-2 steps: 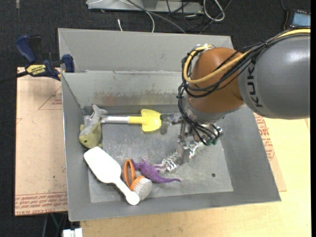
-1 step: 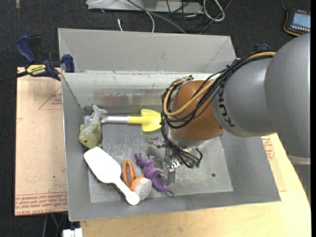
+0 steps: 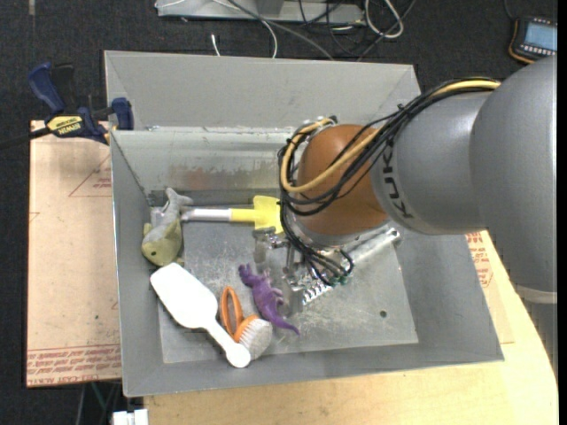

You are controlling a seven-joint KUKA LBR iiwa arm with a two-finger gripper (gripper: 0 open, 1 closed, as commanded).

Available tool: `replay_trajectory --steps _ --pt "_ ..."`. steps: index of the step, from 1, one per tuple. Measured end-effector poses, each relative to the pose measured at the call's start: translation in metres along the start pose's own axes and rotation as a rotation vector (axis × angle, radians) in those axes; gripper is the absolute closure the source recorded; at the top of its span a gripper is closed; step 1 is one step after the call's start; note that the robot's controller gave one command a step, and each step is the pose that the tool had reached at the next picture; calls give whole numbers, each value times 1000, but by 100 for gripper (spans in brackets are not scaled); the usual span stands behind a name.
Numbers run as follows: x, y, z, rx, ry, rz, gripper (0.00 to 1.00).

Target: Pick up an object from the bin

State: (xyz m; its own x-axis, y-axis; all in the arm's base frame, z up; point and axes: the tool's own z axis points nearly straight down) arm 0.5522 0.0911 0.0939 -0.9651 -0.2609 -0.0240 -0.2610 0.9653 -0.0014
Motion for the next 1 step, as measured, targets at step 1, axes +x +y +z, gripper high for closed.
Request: replay_trajectory --steps 1 --pt "34 47 21 -5 9 -260 0"
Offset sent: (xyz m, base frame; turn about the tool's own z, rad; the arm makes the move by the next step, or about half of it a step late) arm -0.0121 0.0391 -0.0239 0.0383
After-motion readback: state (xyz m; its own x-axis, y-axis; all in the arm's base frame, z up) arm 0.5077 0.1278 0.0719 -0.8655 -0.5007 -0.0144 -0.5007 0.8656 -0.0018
